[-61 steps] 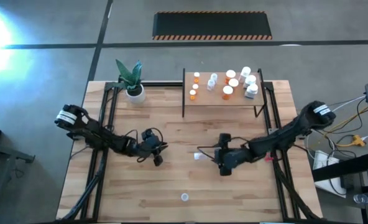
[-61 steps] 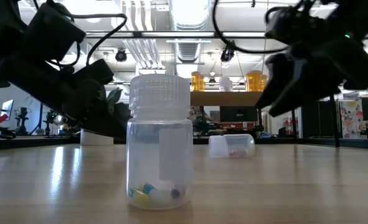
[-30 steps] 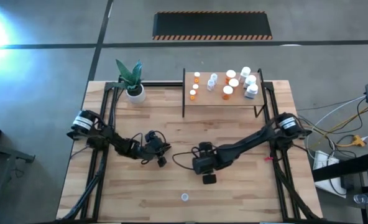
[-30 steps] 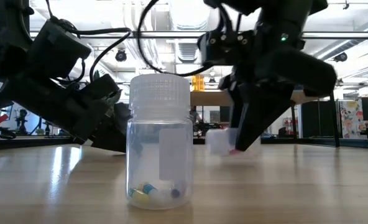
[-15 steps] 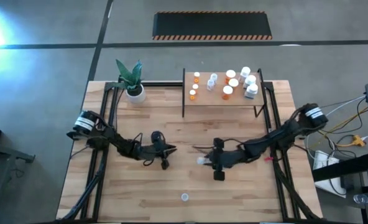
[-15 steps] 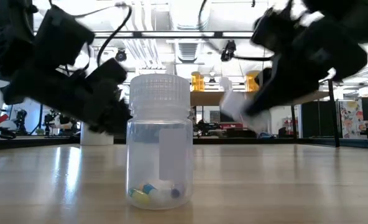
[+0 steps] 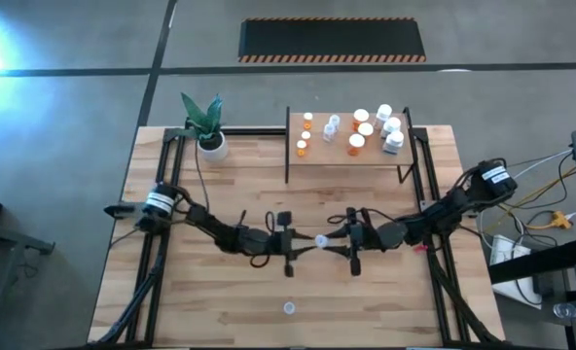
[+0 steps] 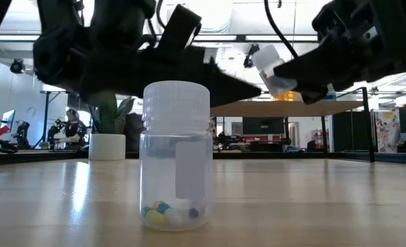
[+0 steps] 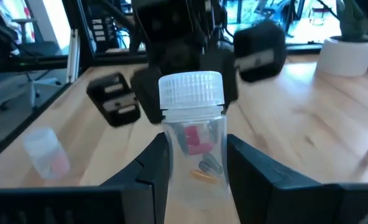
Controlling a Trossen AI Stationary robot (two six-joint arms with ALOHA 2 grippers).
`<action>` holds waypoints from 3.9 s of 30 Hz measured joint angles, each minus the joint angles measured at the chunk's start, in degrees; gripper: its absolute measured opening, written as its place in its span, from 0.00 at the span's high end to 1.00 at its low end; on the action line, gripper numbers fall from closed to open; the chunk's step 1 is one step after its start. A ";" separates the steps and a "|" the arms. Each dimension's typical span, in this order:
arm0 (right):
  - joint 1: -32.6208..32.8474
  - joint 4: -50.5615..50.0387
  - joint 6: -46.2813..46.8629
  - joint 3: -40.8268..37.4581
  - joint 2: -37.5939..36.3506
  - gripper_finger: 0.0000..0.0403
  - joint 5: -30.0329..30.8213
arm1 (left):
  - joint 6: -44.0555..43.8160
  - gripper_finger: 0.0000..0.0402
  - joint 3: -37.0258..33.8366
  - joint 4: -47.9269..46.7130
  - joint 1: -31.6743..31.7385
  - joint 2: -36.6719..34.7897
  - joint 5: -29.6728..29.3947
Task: Pick and place medicine bottles onto shelf by color
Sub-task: Put the transparent pill bottle on the shelf aligned with the other transparent pill bottles
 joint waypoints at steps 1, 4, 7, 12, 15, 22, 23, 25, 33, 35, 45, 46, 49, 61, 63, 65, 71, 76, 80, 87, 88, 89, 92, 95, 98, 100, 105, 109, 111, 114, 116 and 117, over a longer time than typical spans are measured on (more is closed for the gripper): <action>0.01 -0.02 0.66 -0.45 -0.12 0.71 -0.01 | 0.59 0.77 0.24 -0.10 0.26 -0.30 0.33; 0.11 -0.05 2.23 -1.53 -0.13 0.71 -0.05 | 2.02 0.65 0.00 -0.06 0.39 -1.56 0.57; 0.33 -0.03 3.65 -2.84 -0.10 0.71 -0.47 | 6.29 0.51 -0.03 0.28 0.36 -2.95 3.43; 0.60 -0.09 7.25 -5.10 0.00 0.70 -0.51 | 13.68 0.39 1.26 -0.78 -0.15 -3.21 10.59; 0.60 -0.09 7.96 -5.51 0.00 0.70 -0.51 | 13.30 0.38 4.42 -4.94 -0.01 -3.30 10.52; 0.60 -0.25 8.19 -5.65 -0.12 0.69 -0.37 | 11.19 0.38 13.22 -24.92 0.03 -3.32 5.84; 0.55 -0.44 8.07 -5.74 -0.10 0.70 -0.05 | 10.80 0.38 14.02 -27.11 0.04 -3.32 3.35; 0.60 -0.33 7.73 -5.82 -0.12 0.70 -0.36 | 10.44 0.38 14.22 -28.70 0.27 -3.43 -1.34; 0.60 2.21 6.28 -5.55 5.33 0.70 5.96 | 4.83 0.38 8.86 -28.40 0.37 -7.61 -4.14; 0.58 4.96 5.09 -4.49 8.46 0.70 6.59 | 3.46 0.38 6.83 -29.12 0.51 -8.33 -4.44; 0.47 29.50 5.40 -3.09 27.20 0.71 10.61 | -4.71 0.38 -6.56 -27.20 0.88 -19.51 -11.77; 0.25 29.73 5.71 -2.21 28.88 0.71 10.94 | -6.18 0.38 -8.21 -26.40 0.88 -20.79 -11.90; -0.09 29.84 6.46 1.06 32.82 0.70 12.75 | -9.64 0.38 -12.36 -22.26 1.05 -23.28 -12.21; 0.06 29.70 6.35 6.07 38.00 0.66 11.72 | -12.29 0.38 -15.70 -18.06 1.36 -25.43 -12.79; 0.20 29.49 6.17 5.05 37.30 0.64 11.71 | -12.35 0.38 -15.70 -18.06 1.36 -25.44 -12.78; 0.36 29.33 6.29 3.95 36.71 0.61 11.74 | -12.40 0.38 -15.73 -18.09 1.36 -25.44 -12.78; 0.63 26.15 6.36 0.82 34.06 0.51 11.47 | -12.27 0.38 -15.55 -18.15 1.36 -25.25 -12.76; 0.60 22.78 5.62 -1.06 31.59 0.40 11.36 | -12.25 0.38 -15.62 -18.34 1.36 -25.09 -12.76; 0.60 20.56 4.71 -2.77 27.56 0.31 10.08 | -12.23 0.38 -15.70 -18.56 1.36 -24.83 -12.74; 2.18 7.20 3.89 -6.49 12.42 0.24 9.92 | -12.23 0.38 -15.77 -19.89 1.38 -24.83 -12.72; 2.45 3.76 3.89 -6.76 9.37 0.25 9.87 | -12.23 0.38 -15.77 -20.15 1.38 -24.83 -12.72; 2.76 -0.34 3.90 -6.97 5.96 0.25 9.89 | -12.26 0.38 -15.77 -20.32 1.38 -24.83 -12.72; 3.38 -17.64 5.92 -5.79 -4.27 0.27 8.53 | -12.23 0.38 -15.77 -20.73 1.38 -24.83 -12.71; 3.40 -39.97 9.56 -1.59 -13.90 0.30 5.94 | -12.23 0.38 -15.77 -21.03 1.49 -24.83 -12.72; 3.40 -58.87 13.32 3.91 -21.11 0.32 4.55 | -12.24 0.38 -15.77 -21.31 1.49 -24.83 -12.72; 3.40 -66.73 14.71 6.97 -24.11 0.33 4.16 | -12.23 0.38 -15.77 -21.38 1.49 -24.83 -12.72; 3.40 -77.33 15.32 11.54 -27.20 0.36 1.68 | -12.25 0.38 -15.77 -21.53 1.56 -24.83 -12.72; 3.49 -79.34 15.36 13.48 -26.68 0.39 0.84 | -12.83 0.38 -15.79 -22.34 1.47 -24.83 -12.72; 3.49 -79.83 15.14 13.97 -25.50 0.39 0.74 | -13.68 0.38 -15.83 -23.16 1.47 -24.79 -12.70; 3.47 -80.03 14.69 15.09 -22.68 0.40 0.28 | -13.77 0.38 -15.83 -23.74 1.47 -24.79 -12.70; 3.47 -79.83 14.50 16.06 -20.40 0.40 0.29 | -13.76 0.38 -15.86 -24.10 1.47 -24.79 -12.70; 3.47 -79.80 14.47 16.55 -19.09 0.41 0.28 | -13.76 0.38 -15.86 -24.10 1.47 -24.79 -12.70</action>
